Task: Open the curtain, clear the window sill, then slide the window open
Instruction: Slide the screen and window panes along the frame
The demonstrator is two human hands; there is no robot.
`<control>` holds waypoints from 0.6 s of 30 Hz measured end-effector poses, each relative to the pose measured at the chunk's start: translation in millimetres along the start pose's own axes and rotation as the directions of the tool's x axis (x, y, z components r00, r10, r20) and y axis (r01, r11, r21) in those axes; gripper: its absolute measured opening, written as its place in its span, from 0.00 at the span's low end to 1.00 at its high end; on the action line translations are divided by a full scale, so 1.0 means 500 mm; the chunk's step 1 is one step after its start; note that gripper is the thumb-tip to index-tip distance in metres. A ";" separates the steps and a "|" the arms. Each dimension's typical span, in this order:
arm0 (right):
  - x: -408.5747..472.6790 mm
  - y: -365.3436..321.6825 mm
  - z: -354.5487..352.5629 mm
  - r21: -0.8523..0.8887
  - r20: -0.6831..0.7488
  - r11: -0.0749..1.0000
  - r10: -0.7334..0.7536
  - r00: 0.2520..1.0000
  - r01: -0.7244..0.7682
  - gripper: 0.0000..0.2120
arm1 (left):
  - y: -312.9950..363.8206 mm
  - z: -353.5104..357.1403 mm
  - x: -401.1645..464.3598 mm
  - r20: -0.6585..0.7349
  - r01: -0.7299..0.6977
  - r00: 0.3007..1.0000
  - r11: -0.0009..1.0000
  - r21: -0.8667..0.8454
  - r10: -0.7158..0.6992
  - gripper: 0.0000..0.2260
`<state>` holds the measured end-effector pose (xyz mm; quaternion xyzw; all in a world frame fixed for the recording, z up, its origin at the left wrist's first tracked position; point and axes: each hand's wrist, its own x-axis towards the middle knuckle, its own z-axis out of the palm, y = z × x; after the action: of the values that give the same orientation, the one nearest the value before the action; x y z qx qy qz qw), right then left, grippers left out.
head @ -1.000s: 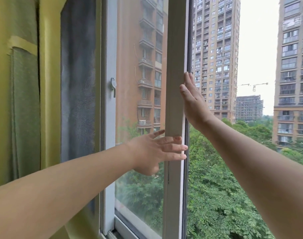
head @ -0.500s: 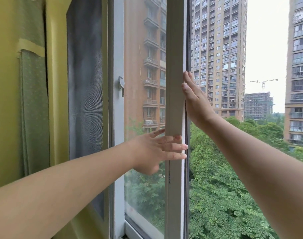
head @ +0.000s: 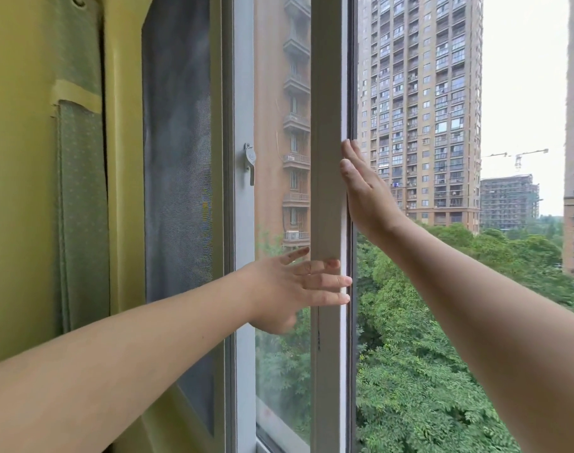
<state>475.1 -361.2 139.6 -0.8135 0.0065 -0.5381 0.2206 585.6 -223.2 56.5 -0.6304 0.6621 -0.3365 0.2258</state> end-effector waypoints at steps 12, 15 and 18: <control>0.064 0.023 0.126 0.006 0.069 1.000 -0.005 0.998 0.004 0.24 | -0.061 0.081 -0.035 0.019 0.095 0.995 0.992 0.083 -0.096 0.34; 0.077 0.030 0.160 0.027 0.074 1.000 0.006 0.997 -0.008 0.24 | -0.078 0.098 -0.041 0.037 0.105 0.993 0.986 0.128 -0.110 0.33; 0.092 0.037 0.195 0.011 0.089 1.000 0.002 0.996 -0.003 0.24 | -0.098 0.114 -0.045 0.059 0.114 0.990 0.979 0.170 -0.125 0.31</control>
<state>584.2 -355.0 141.2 -0.8354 -0.0051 -0.5010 0.2259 662.7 -208.9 51.1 -0.6594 0.5844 -0.3813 0.2799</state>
